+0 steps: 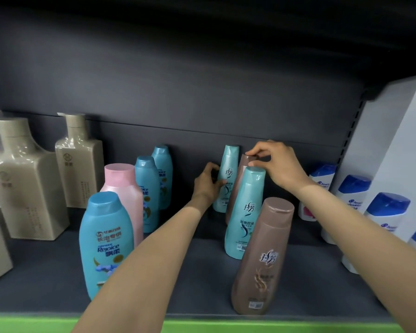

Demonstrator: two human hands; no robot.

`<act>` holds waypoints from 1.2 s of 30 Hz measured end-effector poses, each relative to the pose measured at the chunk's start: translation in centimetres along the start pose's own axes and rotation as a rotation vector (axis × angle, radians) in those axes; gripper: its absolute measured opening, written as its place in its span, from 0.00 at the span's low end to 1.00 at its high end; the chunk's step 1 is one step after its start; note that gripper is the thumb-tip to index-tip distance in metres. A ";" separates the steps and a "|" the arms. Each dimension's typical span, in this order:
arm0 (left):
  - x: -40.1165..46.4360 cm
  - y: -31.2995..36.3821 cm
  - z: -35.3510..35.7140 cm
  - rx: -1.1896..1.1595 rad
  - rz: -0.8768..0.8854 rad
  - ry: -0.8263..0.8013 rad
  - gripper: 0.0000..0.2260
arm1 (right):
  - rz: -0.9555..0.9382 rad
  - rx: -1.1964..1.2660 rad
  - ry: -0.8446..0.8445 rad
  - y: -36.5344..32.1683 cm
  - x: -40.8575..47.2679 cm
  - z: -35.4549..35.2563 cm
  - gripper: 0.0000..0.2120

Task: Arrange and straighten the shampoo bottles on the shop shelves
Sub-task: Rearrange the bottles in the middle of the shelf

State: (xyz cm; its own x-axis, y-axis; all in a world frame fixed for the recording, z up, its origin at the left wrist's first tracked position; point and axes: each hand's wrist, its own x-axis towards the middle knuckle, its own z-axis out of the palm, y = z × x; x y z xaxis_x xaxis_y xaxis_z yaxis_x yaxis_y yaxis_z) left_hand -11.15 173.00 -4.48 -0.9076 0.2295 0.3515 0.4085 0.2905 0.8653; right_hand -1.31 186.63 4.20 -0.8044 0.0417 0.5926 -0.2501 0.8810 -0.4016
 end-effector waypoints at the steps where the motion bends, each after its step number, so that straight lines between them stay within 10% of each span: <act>1: 0.0 0.1 0.1 -0.001 -0.004 -0.010 0.11 | 0.001 0.005 0.003 0.0 0.0 0.0 0.07; 15: -0.9 3.2 -1.1 0.026 -0.113 0.041 0.13 | 0.095 0.084 -0.010 -1.3 -0.7 -0.5 0.11; 36: -19.5 9.1 -18.7 0.428 0.432 0.243 0.09 | 0.107 0.099 -0.020 -19.4 -11.1 -0.1 0.07</act>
State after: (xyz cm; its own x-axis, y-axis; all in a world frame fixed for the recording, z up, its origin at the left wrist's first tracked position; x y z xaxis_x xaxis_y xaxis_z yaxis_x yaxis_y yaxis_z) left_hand 8.46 153.82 3.19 -0.6289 0.2068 0.7495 0.6980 0.5748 0.4271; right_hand 12.53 169.18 5.49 -0.8397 0.1222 0.5291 -0.2138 0.8213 -0.5290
